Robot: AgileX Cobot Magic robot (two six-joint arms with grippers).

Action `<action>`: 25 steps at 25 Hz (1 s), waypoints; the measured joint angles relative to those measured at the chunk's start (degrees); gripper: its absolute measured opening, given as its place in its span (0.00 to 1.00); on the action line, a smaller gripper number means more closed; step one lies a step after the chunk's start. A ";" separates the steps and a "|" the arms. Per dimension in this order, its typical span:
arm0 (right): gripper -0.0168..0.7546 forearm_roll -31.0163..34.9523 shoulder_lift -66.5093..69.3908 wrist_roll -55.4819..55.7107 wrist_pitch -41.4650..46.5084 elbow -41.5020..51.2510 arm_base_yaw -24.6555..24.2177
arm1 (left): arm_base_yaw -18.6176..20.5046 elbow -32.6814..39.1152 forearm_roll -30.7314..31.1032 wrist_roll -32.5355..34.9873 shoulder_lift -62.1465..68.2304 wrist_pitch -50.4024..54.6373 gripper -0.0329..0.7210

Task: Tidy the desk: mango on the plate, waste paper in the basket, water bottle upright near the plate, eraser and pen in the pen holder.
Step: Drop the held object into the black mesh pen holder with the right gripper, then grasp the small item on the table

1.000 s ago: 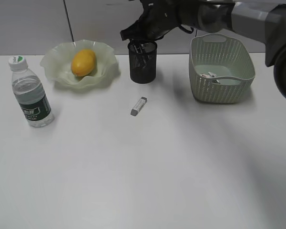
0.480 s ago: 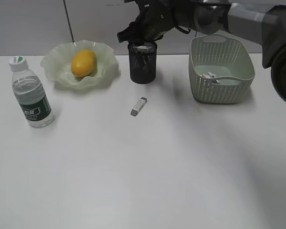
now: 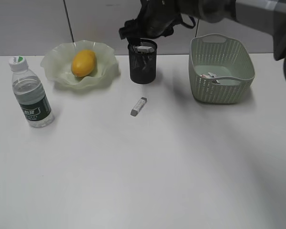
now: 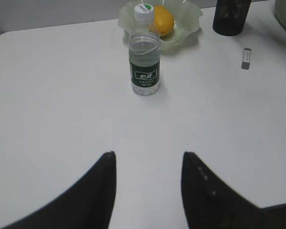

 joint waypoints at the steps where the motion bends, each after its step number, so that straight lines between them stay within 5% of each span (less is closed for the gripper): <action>1: 0.81 0.00 -1.38 -1.02 1.57 0.00 0.12 | 0.00 0.00 -0.05 0.00 0.00 0.00 0.50; 16: 0.76 4.93 -18.02 -18.27 33.54 0.00 1.20 | 0.00 0.00 -0.10 0.00 4.53 0.14 0.50; 25: 0.76 7.78 -26.50 -20.39 34.58 1.57 -1.07 | 0.00 -5.41 -0.21 0.00 16.05 0.67 0.50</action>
